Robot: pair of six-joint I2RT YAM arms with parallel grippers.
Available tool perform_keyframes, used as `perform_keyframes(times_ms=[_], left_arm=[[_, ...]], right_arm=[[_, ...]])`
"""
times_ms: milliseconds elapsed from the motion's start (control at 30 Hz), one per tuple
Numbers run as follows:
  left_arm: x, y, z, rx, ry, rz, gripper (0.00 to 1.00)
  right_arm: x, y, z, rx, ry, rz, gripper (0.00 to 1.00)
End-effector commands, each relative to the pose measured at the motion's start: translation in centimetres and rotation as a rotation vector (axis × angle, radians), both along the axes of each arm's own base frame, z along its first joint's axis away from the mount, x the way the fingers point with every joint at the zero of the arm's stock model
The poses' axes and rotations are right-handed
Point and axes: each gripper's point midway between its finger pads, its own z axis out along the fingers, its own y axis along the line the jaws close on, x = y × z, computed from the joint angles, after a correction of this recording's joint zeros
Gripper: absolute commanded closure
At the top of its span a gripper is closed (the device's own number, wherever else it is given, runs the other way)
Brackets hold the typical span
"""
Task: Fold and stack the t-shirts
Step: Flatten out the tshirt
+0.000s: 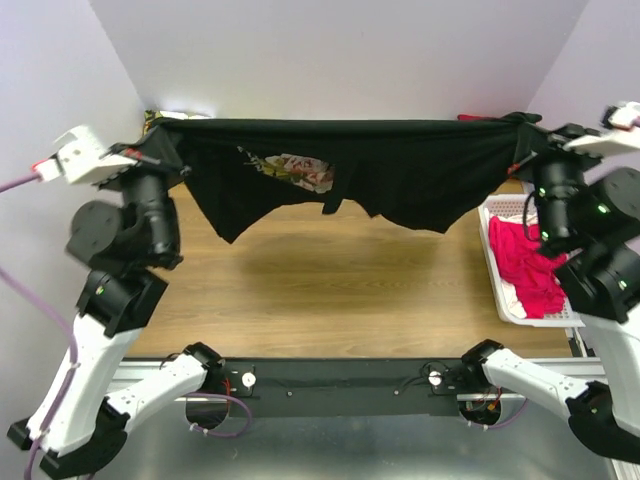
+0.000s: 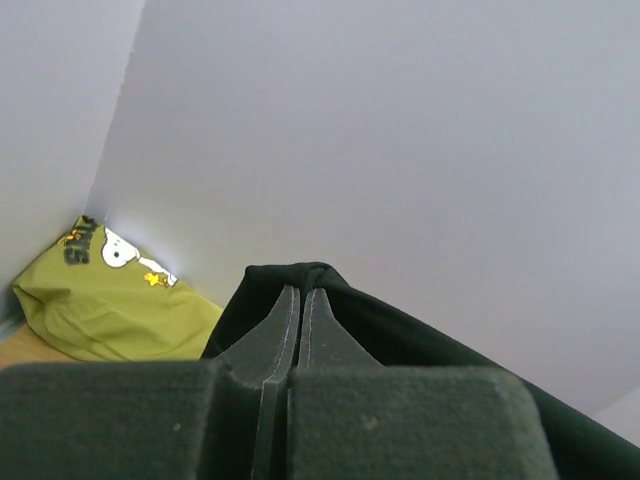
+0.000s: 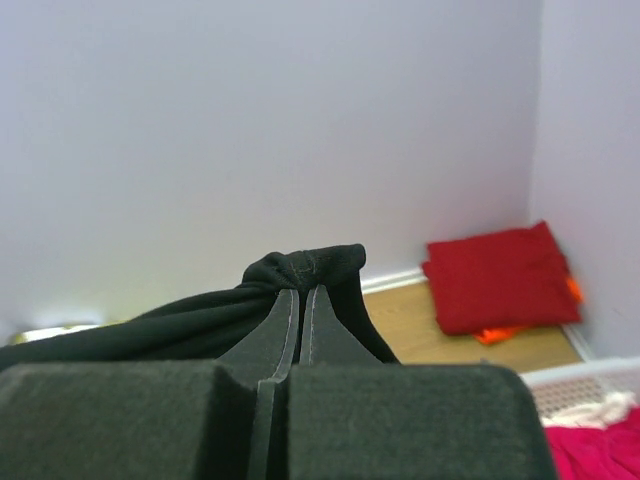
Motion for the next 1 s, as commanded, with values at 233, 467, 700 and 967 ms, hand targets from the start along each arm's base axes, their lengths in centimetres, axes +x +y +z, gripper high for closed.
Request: perform_keyframes(times_ms=[233, 467, 700, 967], left_arm=[[-4.1, 4.0, 3.4, -0.052, -0.081, 0.080, 1.00], [4.7, -0.9, -3.1, 0.041, 0.111, 0.130, 1.00], [12.3, -2.3, -24.4, 0.045, 0.470, 0.292, 1.00], [19.4, -1.0, -35.7, 0.102, 0.706, 0.411, 1.00]], right_arm=[[-2.9, -0.6, 3.1, 0.009, -0.067, 0.066, 0.99], [4.1, 2.2, -1.7, -0.057, 0.051, -0.005, 0.99], [12.5, 6.0, -21.7, -0.036, 0.354, -0.103, 0.99], [18.0, 2.6, -34.8, -0.007, 0.518, -0.227, 0.99]])
